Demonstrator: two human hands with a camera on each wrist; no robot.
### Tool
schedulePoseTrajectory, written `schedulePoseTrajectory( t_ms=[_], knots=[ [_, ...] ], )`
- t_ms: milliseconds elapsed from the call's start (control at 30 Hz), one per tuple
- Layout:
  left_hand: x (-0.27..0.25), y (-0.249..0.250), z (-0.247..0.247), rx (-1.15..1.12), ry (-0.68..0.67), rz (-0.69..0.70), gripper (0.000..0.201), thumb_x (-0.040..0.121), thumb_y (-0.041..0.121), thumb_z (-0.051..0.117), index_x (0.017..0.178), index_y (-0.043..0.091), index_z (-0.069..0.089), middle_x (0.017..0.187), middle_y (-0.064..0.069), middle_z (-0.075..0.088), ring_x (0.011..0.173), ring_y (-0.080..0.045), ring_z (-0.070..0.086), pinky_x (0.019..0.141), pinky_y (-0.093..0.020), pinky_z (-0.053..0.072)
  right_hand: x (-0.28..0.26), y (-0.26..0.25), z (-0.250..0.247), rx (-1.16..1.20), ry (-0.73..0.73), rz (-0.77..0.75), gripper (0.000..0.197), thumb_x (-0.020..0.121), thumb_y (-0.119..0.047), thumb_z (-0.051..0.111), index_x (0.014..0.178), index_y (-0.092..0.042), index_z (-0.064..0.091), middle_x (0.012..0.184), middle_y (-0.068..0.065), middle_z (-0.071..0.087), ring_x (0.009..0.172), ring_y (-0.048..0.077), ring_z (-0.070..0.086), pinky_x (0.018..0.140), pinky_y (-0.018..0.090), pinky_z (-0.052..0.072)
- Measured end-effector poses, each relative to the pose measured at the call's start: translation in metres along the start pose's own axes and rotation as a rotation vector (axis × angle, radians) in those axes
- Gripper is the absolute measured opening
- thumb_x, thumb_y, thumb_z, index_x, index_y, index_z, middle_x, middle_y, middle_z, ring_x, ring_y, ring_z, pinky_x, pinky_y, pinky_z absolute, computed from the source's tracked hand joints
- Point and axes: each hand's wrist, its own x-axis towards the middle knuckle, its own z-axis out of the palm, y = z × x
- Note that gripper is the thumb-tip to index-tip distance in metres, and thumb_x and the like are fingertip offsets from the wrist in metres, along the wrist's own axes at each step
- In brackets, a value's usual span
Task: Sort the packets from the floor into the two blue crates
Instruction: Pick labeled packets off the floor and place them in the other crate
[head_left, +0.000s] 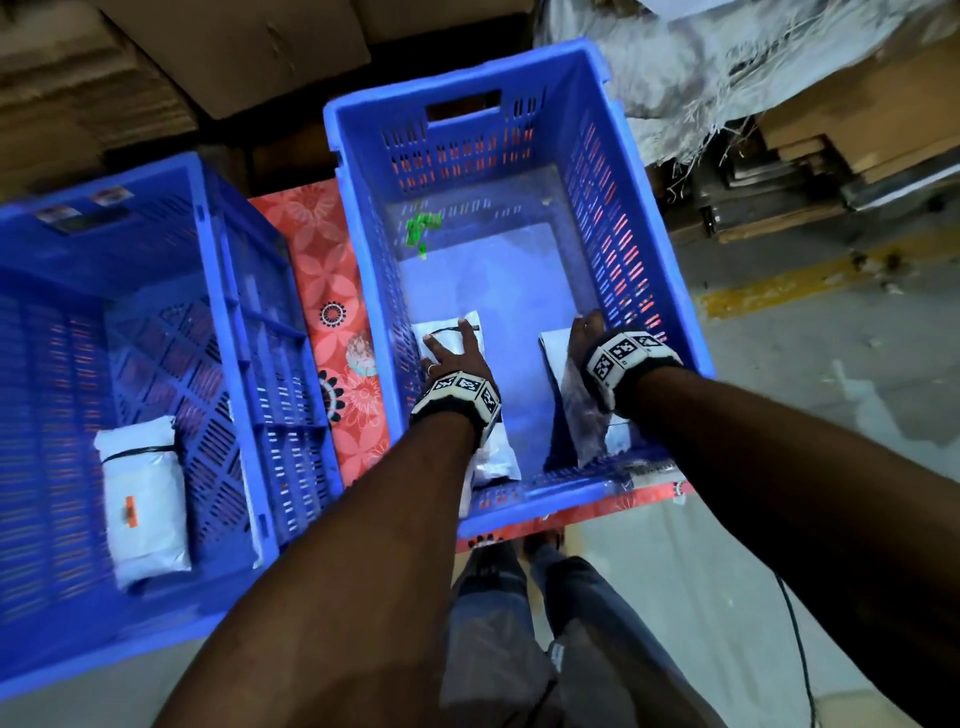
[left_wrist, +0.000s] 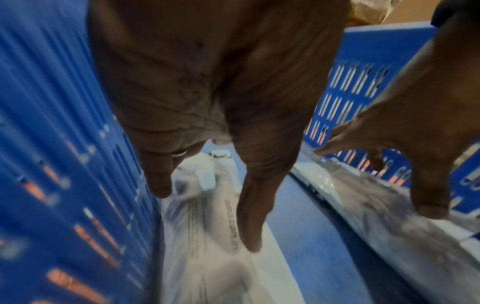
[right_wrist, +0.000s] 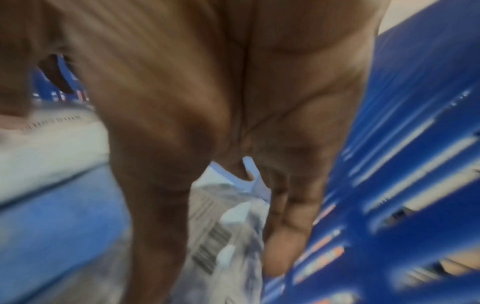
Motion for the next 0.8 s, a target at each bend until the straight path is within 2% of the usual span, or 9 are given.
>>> schedulePoseTrajectory(
  t_ms=[67,133,200,267,333,467,567,700,800],
  knots=[
    [-0.006,0.002,-0.01,0.044,0.046,0.055,0.089,0.094,0.012,0.058,0.156,0.011,-0.006,0.155,-0.036,0.012,0.137,-0.048,0.036,0.105,-0.053,0.037,-0.006,0.005,-0.002,-0.125,0.075,-0.043,0.04,0.102,-0.011,0.043,0.139,0.003,0.039,0.148,0.026,0.034,0.138,0.034,0.037,0.111,0.041,0.027],
    [-0.014,0.001,-0.024,0.06,0.112,0.179,0.064,0.092,0.011,0.053,0.148,-0.003,0.024,0.14,-0.032,0.046,0.124,-0.041,0.053,0.1,-0.046,0.045,-0.022,0.008,-0.01,-0.189,0.206,-0.112,0.031,0.095,-0.021,0.053,0.124,-0.01,0.051,0.132,0.016,0.05,0.121,0.034,0.055,0.096,0.044,0.044],
    [-0.025,-0.001,-0.04,0.015,0.158,0.238,0.039,0.09,0.01,0.05,0.128,0.001,0.047,0.125,-0.023,0.059,0.117,-0.037,0.059,0.097,-0.042,0.047,-0.035,0.007,-0.024,-0.149,0.279,-0.096,0.031,0.091,-0.024,0.056,0.119,-0.011,0.053,0.124,0.015,0.057,0.113,0.036,0.061,0.089,0.045,0.048],
    [-0.04,-0.004,-0.054,-0.049,0.163,0.238,0.033,0.088,0.012,0.054,0.12,0.006,0.052,0.125,-0.021,0.058,0.117,-0.039,0.058,0.095,-0.041,0.047,-0.052,-0.001,-0.043,-0.05,0.318,-0.057,0.032,0.088,-0.021,0.055,0.118,-0.008,0.056,0.121,0.018,0.061,0.11,0.038,0.062,0.088,0.045,0.05],
    [-0.057,-0.009,-0.065,-0.103,0.179,0.217,0.036,0.086,0.018,0.058,0.12,0.007,0.053,0.127,-0.021,0.055,0.116,-0.04,0.057,0.093,-0.04,0.047,-0.066,-0.006,-0.055,0.027,0.349,-0.061,0.033,0.085,-0.022,0.054,0.115,-0.007,0.059,0.117,0.02,0.063,0.107,0.04,0.064,0.089,0.044,0.052],
    [-0.092,-0.025,-0.078,-0.239,0.253,0.203,0.033,0.082,0.028,0.058,0.112,0.014,0.06,0.121,-0.019,0.06,0.109,-0.041,0.06,0.09,-0.039,0.049,-0.087,-0.012,-0.057,0.23,0.385,-0.103,0.036,0.08,-0.029,0.049,0.107,-0.009,0.062,0.111,0.021,0.067,0.101,0.037,0.066,0.09,0.044,0.053],
    [-0.126,-0.036,-0.084,-0.394,0.364,0.17,0.024,0.079,0.038,0.06,0.097,0.024,0.065,0.112,-0.01,0.066,0.103,-0.037,0.062,0.085,-0.036,0.049,-0.115,-0.022,-0.05,0.37,0.442,-0.168,0.031,0.088,-0.042,0.053,0.1,-0.016,0.064,0.11,0.018,0.067,0.104,0.036,0.064,0.09,0.041,0.051],
    [-0.182,-0.063,-0.07,-0.518,0.577,0.074,0.021,0.08,0.043,0.057,0.079,0.022,0.055,0.095,-0.007,0.068,0.095,-0.035,0.062,0.073,-0.034,0.042,-0.152,-0.043,-0.029,0.458,0.55,-0.266,0.032,0.088,-0.052,0.052,0.087,-0.022,0.062,0.092,0.008,0.07,0.097,0.034,0.064,0.078,0.035,0.048],
    [-0.215,-0.095,-0.047,-0.563,0.707,-0.058,0.023,0.08,0.043,0.056,0.076,0.021,0.052,0.088,-0.005,0.069,0.092,-0.035,0.064,0.072,-0.035,0.047,-0.173,-0.073,-0.007,0.483,0.58,-0.359,0.031,0.087,-0.053,0.048,0.085,-0.023,0.059,0.086,0.006,0.069,0.091,0.035,0.065,0.075,0.035,0.05]
  ],
)
